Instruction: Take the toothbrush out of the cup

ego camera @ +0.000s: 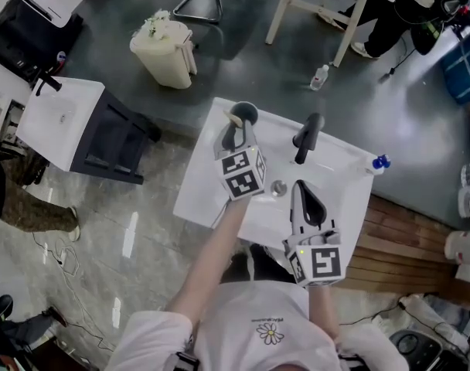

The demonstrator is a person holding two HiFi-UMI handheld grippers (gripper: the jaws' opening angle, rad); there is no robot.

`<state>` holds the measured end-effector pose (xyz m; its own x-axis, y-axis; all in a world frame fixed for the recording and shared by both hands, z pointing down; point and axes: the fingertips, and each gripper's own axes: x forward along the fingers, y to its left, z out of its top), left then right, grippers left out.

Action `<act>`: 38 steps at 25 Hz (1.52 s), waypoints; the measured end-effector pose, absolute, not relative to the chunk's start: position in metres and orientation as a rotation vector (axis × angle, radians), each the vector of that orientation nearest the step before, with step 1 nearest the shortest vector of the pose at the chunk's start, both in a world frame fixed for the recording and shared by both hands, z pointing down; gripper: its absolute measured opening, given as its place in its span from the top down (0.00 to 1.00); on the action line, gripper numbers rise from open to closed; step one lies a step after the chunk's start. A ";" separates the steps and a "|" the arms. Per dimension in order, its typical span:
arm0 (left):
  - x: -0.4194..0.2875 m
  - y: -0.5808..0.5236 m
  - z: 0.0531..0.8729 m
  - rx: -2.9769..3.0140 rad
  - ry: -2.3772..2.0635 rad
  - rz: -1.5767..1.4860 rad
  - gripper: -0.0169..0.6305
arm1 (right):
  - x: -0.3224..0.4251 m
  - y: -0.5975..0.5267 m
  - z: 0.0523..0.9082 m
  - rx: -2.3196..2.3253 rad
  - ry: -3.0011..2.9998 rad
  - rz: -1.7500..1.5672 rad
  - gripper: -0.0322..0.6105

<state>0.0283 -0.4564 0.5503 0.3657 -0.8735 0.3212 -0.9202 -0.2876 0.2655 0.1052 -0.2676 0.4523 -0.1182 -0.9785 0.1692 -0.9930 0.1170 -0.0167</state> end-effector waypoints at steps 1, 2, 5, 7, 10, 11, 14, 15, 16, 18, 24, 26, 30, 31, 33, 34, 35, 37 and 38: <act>0.028 -0.456 0.550 2.233 -1.569 0.163 0.79 | 0.105 -0.267 0.453 2.002 -2.258 0.192 0.93; 0.028 -0.456 0.550 2.236 -1.576 0.167 0.80 | 0.104 -0.267 0.454 2.001 -2.260 0.195 0.93; 0.029 -0.454 0.546 2.258 -1.593 0.175 0.81 | 0.104 -0.267 0.452 2.000 -2.263 0.194 0.93; 0.029 -0.453 0.543 2.277 -1.606 0.182 0.83 | 0.104 -0.268 0.451 1.998 -2.268 0.186 0.93; 0.028 -0.452 0.535 2.296 -1.626 0.176 0.86 | 0.101 -0.268 0.448 1.997 -2.272 0.178 0.93; 0.028 -0.453 0.532 2.305 -1.631 0.175 0.87 | 0.100 -0.268 0.448 1.997 -2.275 0.177 0.93; 0.028 -0.452 0.520 2.351 -1.642 0.196 0.88 | 0.098 -0.268 0.445 1.993 -2.287 0.170 0.93; 0.029 -0.452 0.515 2.371 -1.649 0.207 0.89 | 0.097 -0.269 0.444 1.991 -2.293 0.165 0.93; 0.029 -0.451 0.510 2.391 -1.656 0.216 0.90 | 0.095 -0.269 0.442 1.989 -2.299 0.157 0.93; 0.028 -0.449 0.500 2.424 -1.670 0.222 0.90 | 0.092 -0.271 0.436 1.984 -2.312 0.139 0.93; 0.014 -0.445 0.456 2.492 -1.730 0.177 0.91 | 0.077 -0.277 0.406 1.963 -2.371 0.042 0.93; 0.007 -0.444 0.435 2.522 -1.751 0.146 0.91 | 0.071 -0.279 0.396 1.955 -2.392 0.005 0.93; -0.010 -0.442 0.389 2.555 -1.802 0.030 0.91 | 0.056 -0.284 0.378 1.918 -2.451 -0.078 0.93; -0.015 -0.441 0.378 2.562 -1.816 -0.001 0.91 | 0.052 -0.285 0.374 1.906 -2.464 -0.098 0.93; -0.026 -0.437 0.354 2.579 -1.838 -0.059 0.91 | 0.042 -0.287 0.366 1.881 -2.490 -0.136 0.93; -0.031 -0.433 0.342 2.589 -1.847 -0.087 0.91 | 0.037 -0.288 0.361 1.869 -2.505 -0.152 0.93; -0.037 -0.430 0.330 2.600 -1.855 -0.113 0.91 | 0.032 -0.289 0.357 1.857 -2.520 -0.166 0.93; -0.049 -0.419 0.307 2.627 -1.872 -0.165 0.91 | 0.024 -0.291 0.351 1.833 -2.548 -0.190 0.93; -0.055 -0.412 0.297 2.641 -1.881 -0.189 0.91 | 0.020 -0.292 0.348 1.822 -2.561 -0.203 0.93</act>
